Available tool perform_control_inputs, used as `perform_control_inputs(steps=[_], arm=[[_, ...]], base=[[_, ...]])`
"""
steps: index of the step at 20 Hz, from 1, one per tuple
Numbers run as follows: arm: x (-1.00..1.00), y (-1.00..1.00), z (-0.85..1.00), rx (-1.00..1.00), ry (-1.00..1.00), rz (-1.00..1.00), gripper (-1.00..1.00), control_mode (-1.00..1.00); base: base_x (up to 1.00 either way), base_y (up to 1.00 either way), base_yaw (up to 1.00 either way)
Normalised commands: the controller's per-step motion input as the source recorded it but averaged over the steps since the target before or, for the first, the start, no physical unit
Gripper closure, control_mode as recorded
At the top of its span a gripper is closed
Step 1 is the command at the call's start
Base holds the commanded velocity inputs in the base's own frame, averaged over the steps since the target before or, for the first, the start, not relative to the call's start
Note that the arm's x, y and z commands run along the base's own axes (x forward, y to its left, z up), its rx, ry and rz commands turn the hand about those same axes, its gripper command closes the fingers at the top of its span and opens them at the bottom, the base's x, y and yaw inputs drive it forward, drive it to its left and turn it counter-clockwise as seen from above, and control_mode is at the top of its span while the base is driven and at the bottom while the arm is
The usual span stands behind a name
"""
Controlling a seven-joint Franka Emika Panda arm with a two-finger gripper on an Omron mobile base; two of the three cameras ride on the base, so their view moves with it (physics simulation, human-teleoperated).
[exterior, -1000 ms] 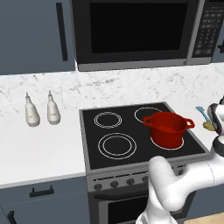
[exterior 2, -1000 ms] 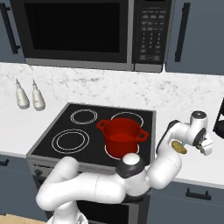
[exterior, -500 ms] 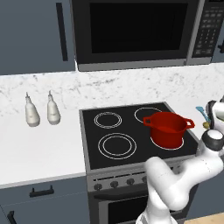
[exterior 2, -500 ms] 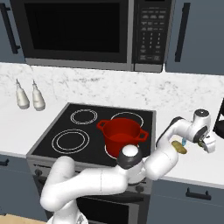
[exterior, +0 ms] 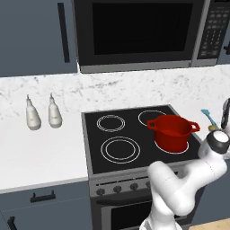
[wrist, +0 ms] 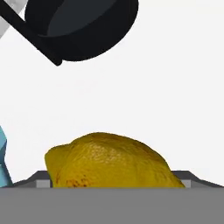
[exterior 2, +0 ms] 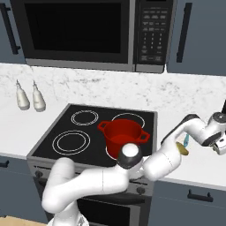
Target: Put the potato and lemon in the pot. Retrieve the spatula and lightly stir the vegetables in the pot.
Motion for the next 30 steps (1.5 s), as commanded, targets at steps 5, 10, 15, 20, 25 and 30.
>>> perform_control_inputs(steps=[5,10,15,20,25,30], arm=[[-0.81,0.86,0.04,-0.2,-0.59,0.17,1.0,-1.0],[-0.62,1.0,0.11,-0.28,-0.41,0.18,1.0,-1.0],[-0.67,1.0,0.11,-0.27,-0.21,0.19,1.0,-1.0],[-0.19,1.0,-0.11,-0.23,-0.18,0.16,1.0,-1.0],[-0.27,1.0,0.25,-0.15,-0.08,0.13,1.0,-1.0],[-0.32,1.0,0.31,-0.06,0.1,0.14,1.0,-1.0]], base=[[0.0,0.0,0.0],[0.0,0.0,0.0],[0.0,0.0,0.0],[0.0,0.0,0.0],[0.0,0.0,0.0],[0.0,0.0,0.0]])
